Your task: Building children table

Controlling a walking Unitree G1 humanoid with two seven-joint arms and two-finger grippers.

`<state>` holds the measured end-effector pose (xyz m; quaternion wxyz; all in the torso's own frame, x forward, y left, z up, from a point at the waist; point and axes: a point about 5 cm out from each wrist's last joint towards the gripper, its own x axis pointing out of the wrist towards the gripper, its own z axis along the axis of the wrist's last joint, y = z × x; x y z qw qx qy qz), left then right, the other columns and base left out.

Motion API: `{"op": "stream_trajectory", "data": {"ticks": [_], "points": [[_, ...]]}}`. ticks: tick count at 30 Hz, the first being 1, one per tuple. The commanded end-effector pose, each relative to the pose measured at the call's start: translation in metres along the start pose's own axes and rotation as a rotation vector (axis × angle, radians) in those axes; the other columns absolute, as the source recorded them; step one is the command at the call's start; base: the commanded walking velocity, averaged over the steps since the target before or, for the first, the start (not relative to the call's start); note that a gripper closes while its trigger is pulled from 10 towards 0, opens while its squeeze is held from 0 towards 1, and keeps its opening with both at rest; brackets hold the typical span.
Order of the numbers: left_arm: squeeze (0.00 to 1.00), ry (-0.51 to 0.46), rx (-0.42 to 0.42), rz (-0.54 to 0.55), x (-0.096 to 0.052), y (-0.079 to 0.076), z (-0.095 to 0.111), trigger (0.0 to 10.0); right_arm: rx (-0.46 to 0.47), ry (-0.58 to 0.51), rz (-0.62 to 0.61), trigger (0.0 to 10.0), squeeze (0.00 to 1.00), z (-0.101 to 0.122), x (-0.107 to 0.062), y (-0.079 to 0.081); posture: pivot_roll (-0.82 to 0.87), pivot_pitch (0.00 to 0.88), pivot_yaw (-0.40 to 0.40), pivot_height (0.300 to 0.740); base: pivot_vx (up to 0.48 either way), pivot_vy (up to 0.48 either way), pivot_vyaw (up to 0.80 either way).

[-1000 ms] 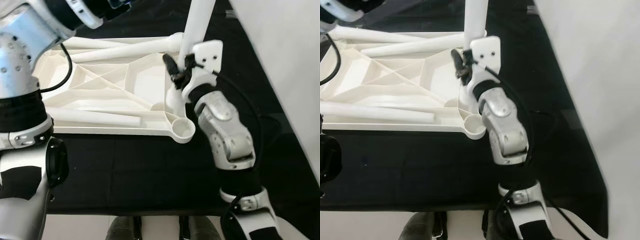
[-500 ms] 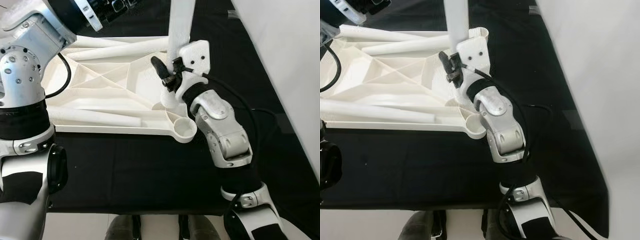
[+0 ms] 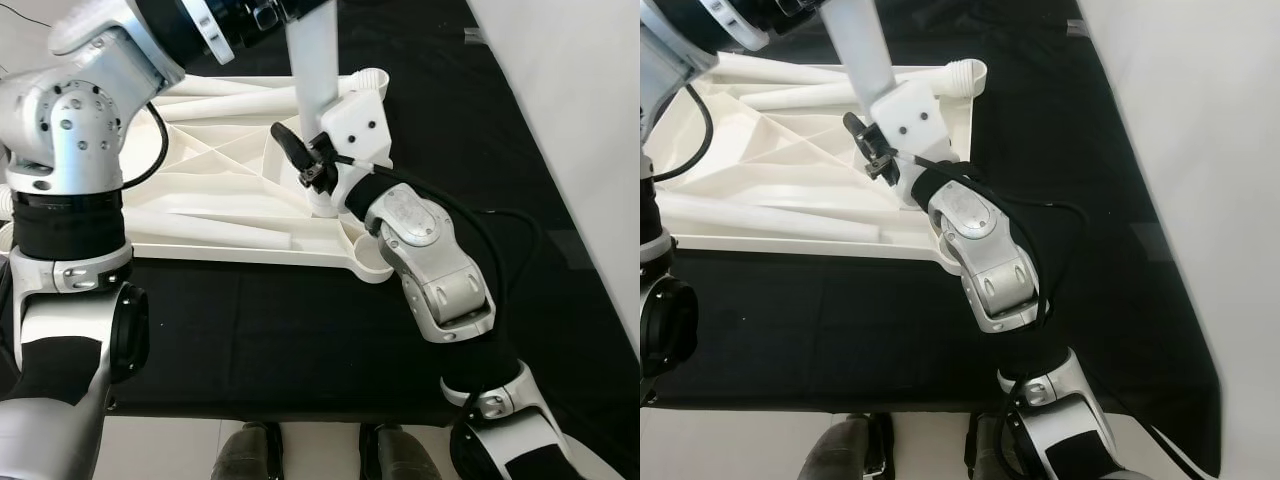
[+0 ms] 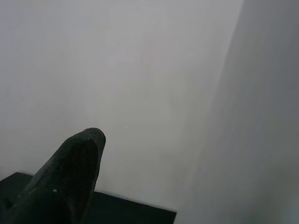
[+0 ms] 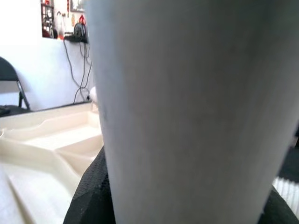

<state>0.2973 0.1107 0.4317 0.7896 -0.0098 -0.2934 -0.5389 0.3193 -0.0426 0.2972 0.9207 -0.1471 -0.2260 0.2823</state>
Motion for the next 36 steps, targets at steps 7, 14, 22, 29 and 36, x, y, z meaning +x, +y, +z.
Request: {"op": "stream_trajectory", "data": {"ticks": [7, 14, 22, 29, 36], "points": [[0.0, 0.021, 0.114, 0.004, 0.008, 0.0, 0.001, 0.0, -0.124, -0.011, 0.05, 10.0, 0.0, 0.003, 0.007, 0.005, 0.01, 0.158, 0.049, 0.74, 0.0, 0.0, 0.0], [0.0, 0.02, 0.248, 0.061, 0.012, 0.006, 0.009, 0.0, -0.169, 0.012, 0.049, 10.0, 0.0, -0.003, 0.009, -0.001, 0.01, 0.143, 0.028, 0.74, 0.0, 0.0, 0.0], [0.0, -0.053, 0.31, 0.079, 0.013, 0.006, 0.021, 0.0, -0.16, 0.025, 0.067, 10.0, 0.0, -0.007, 0.012, 0.002, 0.01, 0.129, 0.018, 0.74, 0.0, 0.0, 0.0], [0.0, -0.086, 0.323, 0.077, 0.012, 0.005, 0.024, 0.0, -0.111, 0.053, 0.066, 10.0, 0.0, -0.015, 0.013, 0.003, 0.01, 0.122, 0.013, 0.74, 0.0, 0.0, 0.0], [0.0, -0.102, 0.314, 0.035, 0.01, 0.003, 0.026, 0.0, -0.006, 0.059, 0.114, 10.0, 1.0, -0.02, 0.012, 0.003, 0.01, 0.113, 0.007, 0.74, 0.0, 0.0, 0.0]]}}
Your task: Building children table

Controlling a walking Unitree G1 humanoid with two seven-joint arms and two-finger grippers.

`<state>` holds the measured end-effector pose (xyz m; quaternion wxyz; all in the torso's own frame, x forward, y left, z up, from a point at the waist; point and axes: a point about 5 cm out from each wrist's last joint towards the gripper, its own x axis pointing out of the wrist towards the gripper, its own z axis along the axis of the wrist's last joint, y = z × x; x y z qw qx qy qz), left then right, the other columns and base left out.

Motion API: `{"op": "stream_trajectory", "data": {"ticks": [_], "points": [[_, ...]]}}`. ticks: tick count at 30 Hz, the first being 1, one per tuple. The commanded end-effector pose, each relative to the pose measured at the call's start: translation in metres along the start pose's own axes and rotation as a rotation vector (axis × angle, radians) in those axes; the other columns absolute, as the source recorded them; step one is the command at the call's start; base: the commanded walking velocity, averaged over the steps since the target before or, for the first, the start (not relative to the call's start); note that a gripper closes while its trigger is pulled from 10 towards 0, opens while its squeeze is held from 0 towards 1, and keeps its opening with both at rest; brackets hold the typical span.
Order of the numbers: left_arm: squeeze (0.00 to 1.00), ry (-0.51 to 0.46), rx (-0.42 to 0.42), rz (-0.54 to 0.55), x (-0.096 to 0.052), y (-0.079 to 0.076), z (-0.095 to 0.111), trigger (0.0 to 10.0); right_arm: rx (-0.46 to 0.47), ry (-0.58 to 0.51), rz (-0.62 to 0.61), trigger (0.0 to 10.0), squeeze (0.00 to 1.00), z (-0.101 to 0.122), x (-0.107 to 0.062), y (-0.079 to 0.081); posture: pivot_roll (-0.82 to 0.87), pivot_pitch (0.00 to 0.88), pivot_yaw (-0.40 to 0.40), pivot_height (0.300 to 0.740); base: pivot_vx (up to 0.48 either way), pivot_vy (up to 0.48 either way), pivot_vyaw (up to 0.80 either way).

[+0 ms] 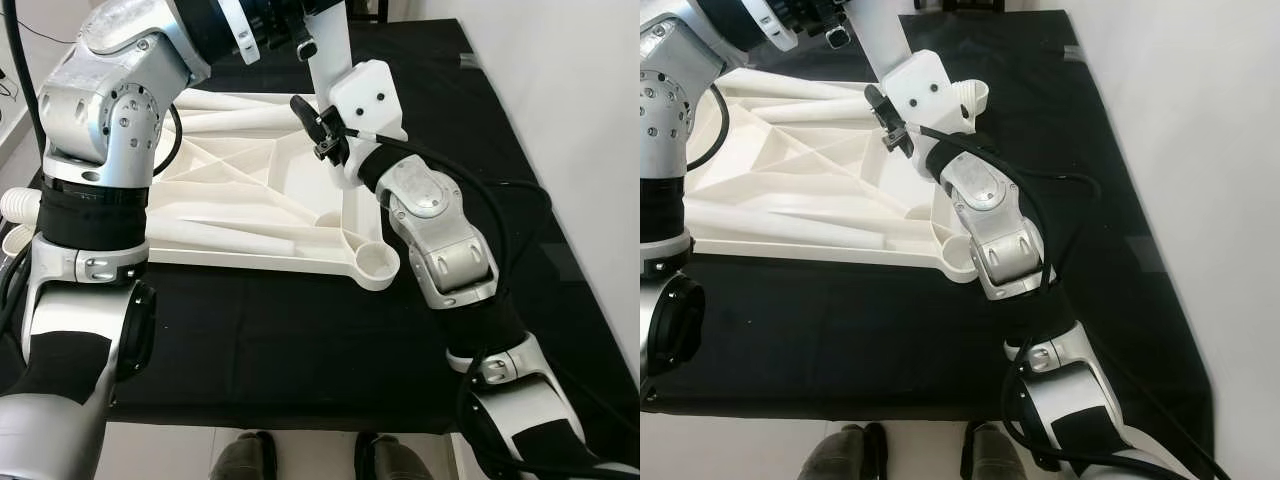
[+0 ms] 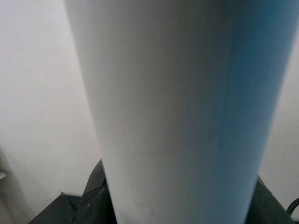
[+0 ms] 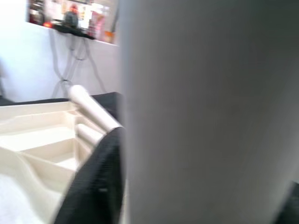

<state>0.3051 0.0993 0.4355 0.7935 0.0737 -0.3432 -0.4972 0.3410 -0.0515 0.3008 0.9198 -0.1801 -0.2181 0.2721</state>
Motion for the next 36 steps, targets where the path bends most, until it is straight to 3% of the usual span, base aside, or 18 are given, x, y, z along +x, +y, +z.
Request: {"op": "stream_trajectory", "data": {"ticks": [1, 7, 8, 9, 10, 11, 12, 15, 16, 17, 20, 21, 25, 31, 36], "points": [[0.0, -0.118, 0.094, 0.019, -0.004, 0.007, 0.03, 0.0, 0.068, 0.019, 0.113, 10.0, 1.0, -0.01, 0.0, 0.021, 0.02, 0.111, 0.008, 0.74, 0.0, 0.0, 0.0], [0.0, -0.129, 0.041, -0.047, -0.004, 0.004, 0.03, 0.0, 0.1, 0.008, 0.114, 10.0, 1.0, -0.01, 0.001, 0.017, 0.02, 0.108, 0.007, 0.74, 0.0, 0.0, 0.0], [0.0, -0.125, -0.012, -0.131, -0.004, 0.001, 0.03, 0.0, 0.123, 0.007, 0.188, 10.0, 0.87, -0.01, 0.0, 0.018, 0.03, 0.105, 0.008, 0.74, 0.0, 0.0, 0.0], [0.0, -0.122, -0.08, -0.229, -0.005, -0.004, 0.031, 0.0, 0.139, 0.006, 0.259, 10.0, 0.24, -0.009, -0.001, 0.019, 0.03, 0.105, 0.008, 0.74, 0.0, 0.0, 0.0], [0.0, -0.138, -0.129, -0.324, -0.005, -0.009, 0.035, 0.0, 0.138, 0.014, 0.34, 10.0, 0.15, -0.01, -0.002, 0.021, 0.03, 0.103, 0.006, 0.74, 0.0, 0.0, 0.0], [0.0, -0.138, -0.129, -0.324, -0.005, -0.009, 0.035, 0.0, 0.138, 0.014, 0.34, 10.0, 0.15, -0.01, -0.002, 0.021, 0.03, 0.103, 0.006, 0.74, 0.0, 0.0, 0.0], [0.0, -0.173, -0.202, -0.41, -0.005, -0.013, 0.042, 0.0, 0.117, 0.028, 0.418, 10.0, 0.0, -0.011, -0.004, 0.022, 0.03, 0.102, 0.0, 0.74, 0.0, 0.0, 0.0], [0.0, -0.233, -0.318, -0.531, -0.005, -0.019, 0.053, 0.0, 0.097, 0.047, 0.49, 10.0, 0.0, -0.015, -0.007, 0.021, 0.03, 0.101, -0.004, 0.74, 0.0, 0.0, 0.0], [0.0, -0.233, -0.318, -0.531, -0.005, -0.019, 0.053, 0.0, 0.097, 0.047, 0.49, 10.0, 0.0, -0.015, -0.007, 0.021, 0.03, 0.101, -0.004, 0.74, 0.0, 0.0, 0.0], [0.0, -0.252, -0.384, -0.61, -0.005, -0.025, 0.056, 0.0, 0.119, 0.04, 0.502, 10.0, 0.0, -0.016, -0.007, 0.022, 0.04, 0.102, -0.006, 0.74, 0.0, 0.0, 0.0], [0.0, -0.267, -0.442, -0.685, -0.006, -0.03, 0.058, 0.0, 0.139, 0.03, 0.517, 10.0, 0.0, -0.017, -0.006, 0.023, 0.04, 0.102, -0.006, 0.74, 0.0, 0.0, 0.0], [0.0, -0.267, -0.442, -0.685, -0.006, -0.03, 0.058, 0.0, 0.139, 0.03, 0.517, 10.0, 0.0, -0.017, -0.006, 0.023, 0.04, 0.102, -0.006, 0.74, 0.0, 0.0, 0.0], [0.0, -0.191, -0.472, -0.851, -0.008, -0.049, 0.051, 0.0, 0.167, 0.008, 0.543, 10.0, 0.0, -0.015, -0.006, 0.026, 0.04, 0.101, -0.003, 0.74, 0.0, 0.0, 0.0], [0.0, -0.171, -0.52, -0.907, -0.004, -0.055, 0.043, 0.0, 0.198, -0.02, 0.61, 10.0, 0.0, -0.008, -0.005, 0.028, 0.03, 0.097, -0.004, 0.74, 0.0, 0.0, 0.0], [0.0, -0.192, -0.536, -0.936, 0.002, -0.057, 0.048, 0.0, 0.235, -0.031, 0.65, 10.0, 0.0, -0.005, -0.005, 0.034, 0.02, 0.096, -0.002, 0.74, 0.0, 0.0, 0.0]]}}
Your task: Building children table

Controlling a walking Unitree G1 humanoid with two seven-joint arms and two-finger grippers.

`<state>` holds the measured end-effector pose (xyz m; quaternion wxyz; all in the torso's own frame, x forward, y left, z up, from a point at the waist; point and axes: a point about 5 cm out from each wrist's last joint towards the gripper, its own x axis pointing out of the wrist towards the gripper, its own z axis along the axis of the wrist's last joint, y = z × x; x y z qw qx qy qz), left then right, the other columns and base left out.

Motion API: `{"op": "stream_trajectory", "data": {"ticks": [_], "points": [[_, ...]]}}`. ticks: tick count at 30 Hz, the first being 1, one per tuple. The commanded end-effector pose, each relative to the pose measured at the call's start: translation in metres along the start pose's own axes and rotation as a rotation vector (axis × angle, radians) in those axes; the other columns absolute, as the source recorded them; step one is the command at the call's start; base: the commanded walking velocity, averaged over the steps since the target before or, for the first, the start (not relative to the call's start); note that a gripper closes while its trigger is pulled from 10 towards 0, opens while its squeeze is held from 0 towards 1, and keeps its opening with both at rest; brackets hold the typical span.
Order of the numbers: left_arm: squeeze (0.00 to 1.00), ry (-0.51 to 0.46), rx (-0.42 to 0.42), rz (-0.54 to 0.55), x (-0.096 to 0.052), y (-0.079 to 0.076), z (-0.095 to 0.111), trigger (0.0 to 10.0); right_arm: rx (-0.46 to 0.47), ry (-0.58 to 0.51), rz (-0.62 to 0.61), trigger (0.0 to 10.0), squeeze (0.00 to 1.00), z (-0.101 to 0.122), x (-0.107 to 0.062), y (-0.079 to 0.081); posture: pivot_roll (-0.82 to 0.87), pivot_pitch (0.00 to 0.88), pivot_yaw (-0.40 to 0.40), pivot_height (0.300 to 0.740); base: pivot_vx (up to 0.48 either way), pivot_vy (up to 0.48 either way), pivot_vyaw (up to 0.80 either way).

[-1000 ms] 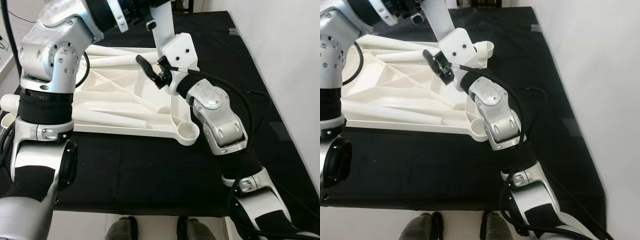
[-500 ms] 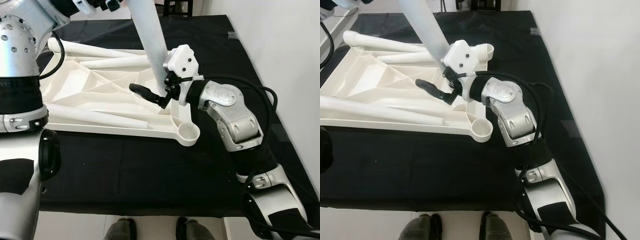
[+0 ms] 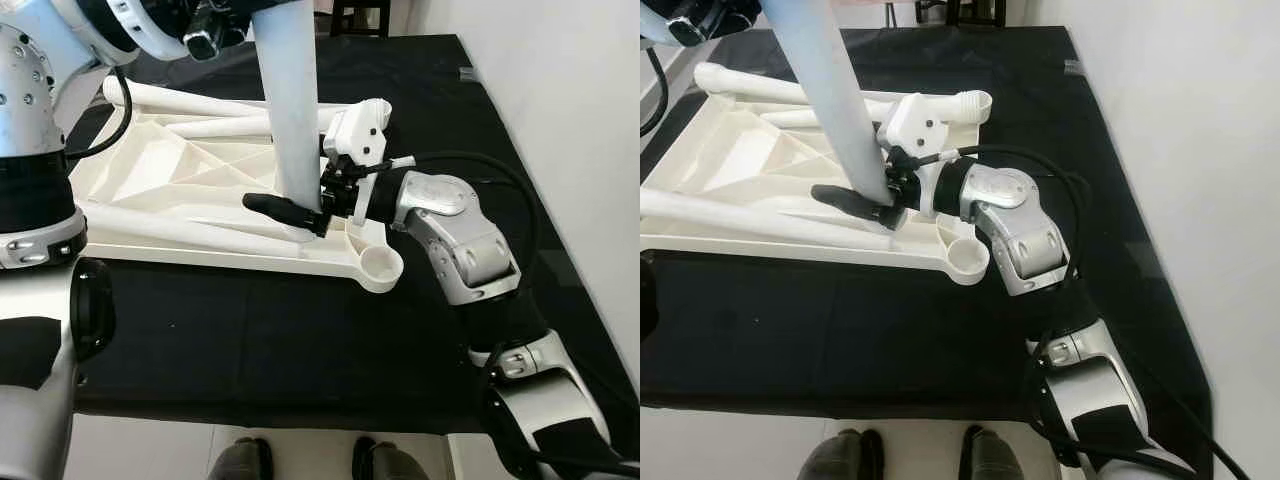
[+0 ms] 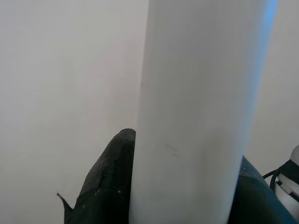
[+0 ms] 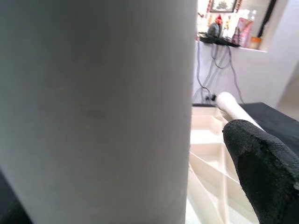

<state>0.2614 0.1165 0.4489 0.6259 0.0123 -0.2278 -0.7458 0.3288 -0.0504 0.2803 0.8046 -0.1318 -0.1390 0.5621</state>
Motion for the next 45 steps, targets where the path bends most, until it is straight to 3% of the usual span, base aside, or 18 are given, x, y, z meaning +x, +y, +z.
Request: {"op": "stream_trajectory", "data": {"ticks": [1, 2, 3, 4, 15, 21, 22, 24, 27, 28, 30, 33, 34, 35, 38, 43, 45], "points": [[0.0, -0.125, -0.141, -0.417, 0.041, -0.022, -0.005, 0.0, 0.026, 0.0, 0.039, 4.7, 0.0, 0.002, 0.021, 0.011, 0.02, 0.096, -0.001, 0.74, 0.0, 0.0, 0.0], [0.0, -0.123, -0.141, -0.419, 0.042, -0.022, -0.004, 0.0, 0.032, -0.003, 0.043, 4.7, 0.0, 0.003, 0.021, 0.012, 0.02, 0.096, -0.001, 0.74, 0.0, 0.0, 0.0], [0.0, -0.123, -0.141, -0.42, 0.043, -0.022, -0.003, 0.0, 0.046, -0.011, 0.038, 1.1, 0.0, 0.003, 0.022, 0.011, 0.02, 0.097, -0.001, 0.74, 0.0, 0.0, 0.0], [0.0, -0.125, -0.14, -0.418, 0.044, -0.021, -0.002, 0.0, 0.062, -0.02, 0.037, 0.0, 0.0, 0.004, 0.023, 0.011, 0.02, 0.097, -0.001, 0.74, 0.0, 0.0, 0.0], [0.0, -0.131, -0.134, -0.413, 0.046, -0.019, 0.003, 0.0, 0.1, -0.059, 0.015, 0.0, 0.0, 0.006, 0.022, 0.009, 0.03, 0.1, 0.0, 0.74, 0.0, 0.0, 0.0], [0.0, -0.137, -0.097, -0.323, 0.045, -0.011, 0.0, 0.0, 0.103, -0.072, -0.002, 0.0, 0.0, 0.008, 0.022, 0.009, 0.02, 0.102, 0.002, 0.74, 0.0, 0.0, 0.0], [1.0, -0.168, -0.081, -0.216, 0.045, -0.001, 0.003, 10.0, 0.105, -0.074, -0.01, 0.0, 0.0, 0.008, 0.021, 0.008, 0.01, 0.103, 0.002, 0.74, 0.0, 0.0, 0.0], [1.0, -0.213, -0.07, -0.083, 0.043, 0.012, 0.01, 10.0, 0.109, -0.074, -0.024, 0.0, 0.0, 0.007, 0.02, 0.008, 0.01, 0.105, 0.003, 0.74, 0.0, 0.0, 0.0], [1.0, -0.271, 0.009, 0.089, 0.028, 0.023, 0.026, 10.0, 0.116, -0.062, -0.087, 0.0, 0.0, 0.003, 0.015, 0.002, 0.01, 0.108, 0.002, 0.74, 0.0, 0.0, 0.0], [1.0, -0.271, 0.009, 0.089, 0.028, 0.023, 0.026, 10.0, 0.116, -0.062, -0.087, 0.0, 0.0, 0.003, 0.015, 0.002, 0.01, 0.108, 0.002, 0.74, 0.0, 0.0, 0.0], [1.0, -0.306, 0.095, 0.255, 0.007, 0.029, 0.04, 10.0, 0.124, -0.048, -0.178, 0.0, 0.0, -0.002, 0.007, -0.009, 0.01, 0.114, 0.0, 0.74, 0.0, 0.0, 0.0], [1.0, -0.308, 0.139, 0.324, -0.003, 0.031, 0.045, 10.0, 0.129, -0.042, -0.221, 0.0, 0.0, -0.005, 0.003, -0.014, 0.01, 0.114, 0.0, 0.74, 0.0, 0.0, 0.0], [1.0, -0.306, 0.194, 0.403, -0.018, 0.03, 0.051, 10.0, 0.133, -0.033, -0.276, 0.0, 0.0, -0.007, -0.002, -0.021, 0.0, 0.122, 0.0, 0.74, 0.0, 0.0, 0.0], [1.0, -0.306, 0.194, 0.403, -0.018, 0.03, 0.051, 10.0, 0.133, -0.033, -0.276, 0.0, 0.0, -0.007, -0.002, -0.021, 0.0, 0.122, 0.0, 0.74, 0.0, 0.0, 0.0], [1.0, -0.268, 0.376, 0.644, -0.073, 0.007, 0.064, 10.0, 0.145, -0.005, -0.532, 0.0, 0.0, -0.014, -0.033, -0.053, 0.01, 0.151, -0.014, 0.74, 0.0, 0.0, 0.0], [1.0, -0.214, 0.415, 0.714, -0.088, -0.014, 0.059, 10.0, 0.155, -0.02, -0.632, 0.0, 0.0, -0.014, -0.05, -0.066, 0.02, 0.158, -0.018, 0.74, 0.0, 0.0, 0.0], [1.0, -0.133, 0.352, 0.685, -0.092, -0.032, 0.037, 10.0, 0.156, -0.037, -0.62, 0.0, 0.0, -0.013, -0.058, -0.067, 0.04, 0.173, -0.022, 0.74, 0.0, 0.0, 0.0]]}}
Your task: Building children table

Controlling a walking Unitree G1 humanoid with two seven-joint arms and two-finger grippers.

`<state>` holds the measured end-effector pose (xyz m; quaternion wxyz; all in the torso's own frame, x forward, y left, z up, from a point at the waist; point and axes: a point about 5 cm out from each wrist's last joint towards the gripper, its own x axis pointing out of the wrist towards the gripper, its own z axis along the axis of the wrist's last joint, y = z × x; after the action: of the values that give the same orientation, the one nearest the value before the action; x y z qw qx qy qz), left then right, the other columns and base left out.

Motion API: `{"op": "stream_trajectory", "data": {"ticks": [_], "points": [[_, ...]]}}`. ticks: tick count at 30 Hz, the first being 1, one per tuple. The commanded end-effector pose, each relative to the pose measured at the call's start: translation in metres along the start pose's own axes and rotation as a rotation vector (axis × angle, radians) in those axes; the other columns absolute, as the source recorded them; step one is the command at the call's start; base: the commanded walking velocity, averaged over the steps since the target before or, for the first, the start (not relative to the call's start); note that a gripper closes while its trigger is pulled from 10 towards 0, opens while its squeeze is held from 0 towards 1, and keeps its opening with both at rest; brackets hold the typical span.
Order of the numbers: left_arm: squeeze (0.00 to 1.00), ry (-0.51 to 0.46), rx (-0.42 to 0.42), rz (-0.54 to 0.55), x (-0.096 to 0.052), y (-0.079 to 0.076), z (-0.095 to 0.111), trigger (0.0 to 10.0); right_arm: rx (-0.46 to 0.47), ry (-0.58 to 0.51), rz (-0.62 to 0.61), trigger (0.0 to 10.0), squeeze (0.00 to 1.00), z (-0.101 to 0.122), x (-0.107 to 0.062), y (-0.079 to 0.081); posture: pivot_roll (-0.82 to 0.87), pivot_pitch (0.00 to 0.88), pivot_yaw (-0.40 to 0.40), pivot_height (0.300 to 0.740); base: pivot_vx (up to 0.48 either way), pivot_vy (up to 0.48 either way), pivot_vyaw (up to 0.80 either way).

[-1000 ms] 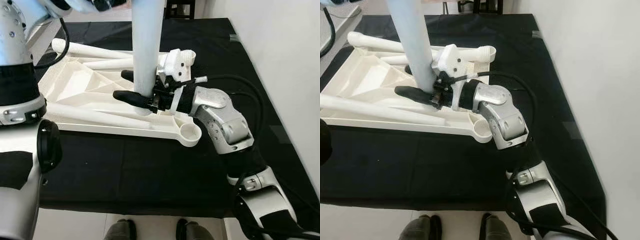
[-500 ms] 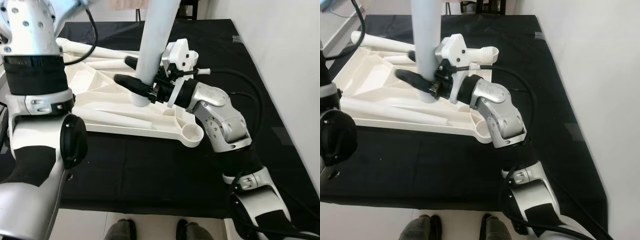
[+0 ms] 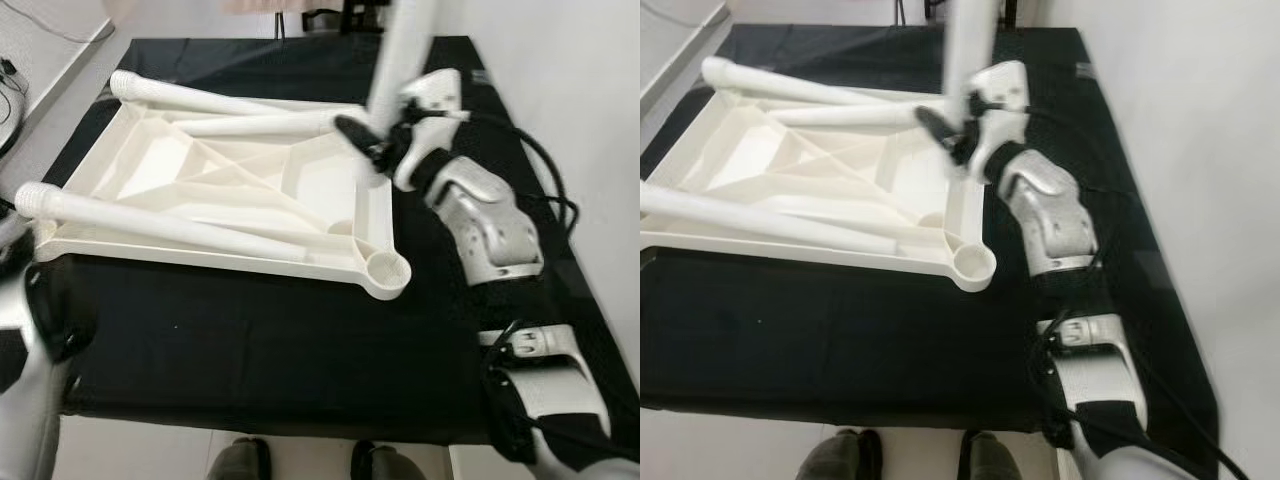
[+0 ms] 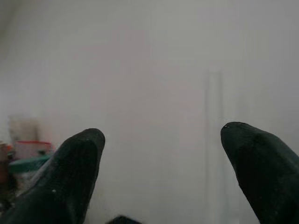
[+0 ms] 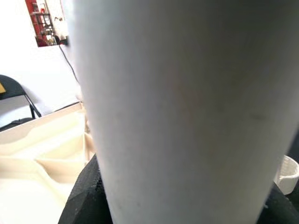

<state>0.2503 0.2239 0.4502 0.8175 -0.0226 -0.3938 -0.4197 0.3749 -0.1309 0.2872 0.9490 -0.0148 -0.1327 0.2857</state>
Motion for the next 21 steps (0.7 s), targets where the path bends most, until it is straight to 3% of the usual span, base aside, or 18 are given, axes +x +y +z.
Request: {"op": "stream_trajectory", "data": {"ticks": [1, 2, 3, 4, 7, 8, 10, 11, 13, 15, 16, 20, 21], "points": [[0.69, 0.082, -0.025, -0.09, -0.008, -0.023, -0.009, 10.0, 0.0, -0.035, 0.045, 5.3, 0.0, 0.003, -0.004, 0.002, 0.05, 0.186, -0.025, 0.74, 0.0, 0.0, 0.0], [0.69, 0.082, -0.025, -0.09, -0.008, -0.023, -0.009, 10.0, 0.0, -0.035, 0.045, 5.3, 0.0, 0.003, -0.004, 0.002, 0.05, 0.186, -0.025, 0.74, 0.0, 0.0, 0.0], [0.0, 0.179, -0.119, -0.148, -0.021, -0.049, -0.036, 10.0, 0.006, -0.067, 0.128, 10.0, 0.0, 0.008, -0.011, 0.001, 0.05, 0.203, -0.025, 0.74, 0.0, 0.0, 0.0], [0.0, 0.179, -0.119, -0.148, -0.021, -0.049, -0.036, 10.0, 0.006, -0.067, 0.128, 10.0, 0.0, 0.008, -0.011, 0.001, 0.05, 0.203, -0.025, 0.74, 0.0, 0.0, 0.0], [0.0, 0.376, -0.222, -0.143, -0.042, -0.09, -0.101, 10.0, 0.028, -0.13, 0.373, 10.0, 0.0, 0.015, -0.028, 0.008, 0.05, 0.246, -0.024, 0.74, 0.0, 0.0, 0.0], [0.0, 0.376, -0.222, -0.143, -0.042, -0.09, -0.101, 10.0, 0.028, -0.13, 0.373, 10.0, 0.0, 0.015, -0.028, 0.008, 0.05, 0.246, -0.024, 0.74, 0.0, 0.0, 0.0], [0.0, 0.52, -0.239, -0.129, -0.059, -0.117, -0.137, 10.0, 0.059, -0.157, 0.52, 10.0, 0.0, 0.016, -0.038, 0.013, 0.05, 0.275, -0.023, 0.74, 0.0, 0.0, 0.0], [0.0, 0.52, -0.239, -0.129, -0.059, -0.117, -0.137, 10.0, 0.059, -0.157, 0.52, 10.0, 0.0, 0.016, -0.038, 0.013, 0.05, 0.275, -0.023, 0.74, 0.0, 0.0, 0.0], [0.0, 0.627, -0.238, -0.08, -0.077, -0.138, -0.163, 10.0, 0.084, -0.143, 0.605, 10.0, 0.0, 0.007, -0.042, 0.017, 0.06, 0.336, -0.011, 0.74, 0.0, 0.0, 0.0], [0.0, 0.657, -0.23, -0.066, -0.082, -0.145, -0.169, 10.0, 0.089, -0.133, 0.627, 10.0, 0.0, 0.003, -0.043, 0.018, 0.06, 0.344, -0.009, 0.74, 0.0, 0.0, 0.0], [0.0, 0.731, -0.216, -0.095, -0.093, -0.164, -0.172, 10.0, 0.082, -0.129, 0.661, 10.0, 0.0, -0.002, -0.046, 0.02, 0.07, 0.379, -0.002, 0.74, 0.0, 0.0, 0.0], [0.0, 0.751, -0.214, -0.108, -0.096, -0.172, -0.172, 10.0, 0.078, -0.132, 0.674, 10.0, 0.0, -0.003, -0.047, 0.02, 0.07, 0.379, -0.002, 0.74, 0.0, 0.0, 0.0], [0.0, 0.755, -0.199, -0.058, -0.1, -0.175, -0.173, 10.0, 0.079, -0.106, 0.676, 10.0, 0.0, -0.009, -0.049, 0.018, 0.09, 0.436, 0.007, 0.74, 0.0, 0.0, 0.0]]}}
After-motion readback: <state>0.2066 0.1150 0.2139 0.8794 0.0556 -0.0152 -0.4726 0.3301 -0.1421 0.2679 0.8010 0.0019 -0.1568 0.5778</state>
